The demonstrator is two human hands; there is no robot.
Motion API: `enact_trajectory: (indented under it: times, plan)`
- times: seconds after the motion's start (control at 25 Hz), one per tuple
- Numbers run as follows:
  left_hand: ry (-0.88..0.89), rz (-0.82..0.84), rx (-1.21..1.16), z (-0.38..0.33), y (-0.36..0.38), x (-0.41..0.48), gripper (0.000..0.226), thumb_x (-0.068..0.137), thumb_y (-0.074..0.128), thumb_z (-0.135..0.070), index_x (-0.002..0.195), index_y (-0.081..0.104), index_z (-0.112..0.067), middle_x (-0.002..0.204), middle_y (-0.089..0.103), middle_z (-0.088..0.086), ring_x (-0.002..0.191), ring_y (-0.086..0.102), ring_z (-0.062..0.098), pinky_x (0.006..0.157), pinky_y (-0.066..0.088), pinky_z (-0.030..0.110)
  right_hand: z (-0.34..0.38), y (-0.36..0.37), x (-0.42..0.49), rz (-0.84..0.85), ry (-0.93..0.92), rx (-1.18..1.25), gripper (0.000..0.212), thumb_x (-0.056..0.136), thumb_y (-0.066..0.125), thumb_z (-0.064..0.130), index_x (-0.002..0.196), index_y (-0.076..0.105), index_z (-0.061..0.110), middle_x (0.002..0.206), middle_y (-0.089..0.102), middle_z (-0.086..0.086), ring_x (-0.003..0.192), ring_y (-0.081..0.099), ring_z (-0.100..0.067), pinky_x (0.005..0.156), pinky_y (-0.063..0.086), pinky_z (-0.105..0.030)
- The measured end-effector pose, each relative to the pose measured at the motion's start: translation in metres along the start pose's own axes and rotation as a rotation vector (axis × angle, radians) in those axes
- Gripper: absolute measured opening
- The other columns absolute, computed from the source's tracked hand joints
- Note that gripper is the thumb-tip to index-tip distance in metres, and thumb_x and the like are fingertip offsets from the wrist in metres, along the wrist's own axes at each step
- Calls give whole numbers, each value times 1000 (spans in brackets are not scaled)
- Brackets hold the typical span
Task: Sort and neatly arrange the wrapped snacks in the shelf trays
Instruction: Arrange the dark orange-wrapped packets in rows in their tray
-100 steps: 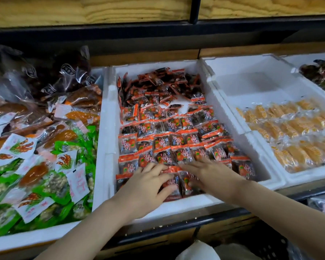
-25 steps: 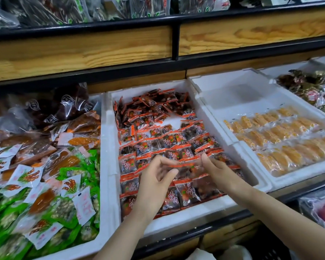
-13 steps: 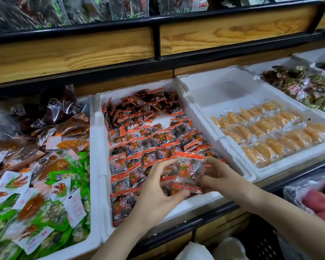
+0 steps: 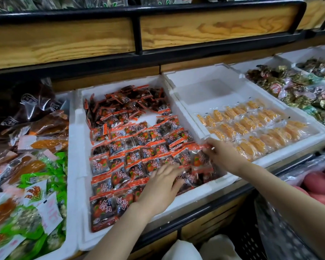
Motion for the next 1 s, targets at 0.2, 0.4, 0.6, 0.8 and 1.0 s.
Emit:
enact_trajectory:
  times: [0.2,0.4,0.6,0.8,1.0]
  plan:
    - [41,87,121,16,10,-2,48,103,23,-42,149,26,-30,156,17,-13,143,8,6,117,3,28,-6,36,12,263,-106,-71,8,96,49,16,98,55,21,85,56,5,83,56,-22,68,37,-26]
    - [51,76,92,21,13,-3,45,102,24,-43,145,32,-34,155,21,-13,143,10,6,118,7,29,-8,44,9,143,-138,-225,30,96,50,23,126,50,19,119,46,-3,100,56,-23,88,43,-30]
    - [85,110,122,20,9,-5,47,102,22,-44,148,27,-33,156,17,-11,143,6,8,117,5,30,-5,47,-3,3,-343,-457,40,92,57,22,130,45,24,132,42,-3,117,47,-22,92,48,-33]
    - [107,149,113,23,1,-3,48,102,24,-45,148,27,-31,155,19,-12,141,11,7,116,7,29,3,39,-1,91,-532,-579,33,78,72,23,108,61,26,101,61,2,92,64,-19,64,54,-32]
    - [41,-82,117,57,-46,29,44,100,33,-43,143,30,-33,143,28,-17,133,21,2,116,13,27,42,25,60,45,-522,-390,26,97,45,31,120,54,23,117,56,7,101,58,-14,82,45,-27]
Point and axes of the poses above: each hand's wrist, its own x-axis towards the middle knuckle, its own y-axis out of the palm, z = x × y, the point moved 2 cm from there along x, towards the middle knuckle
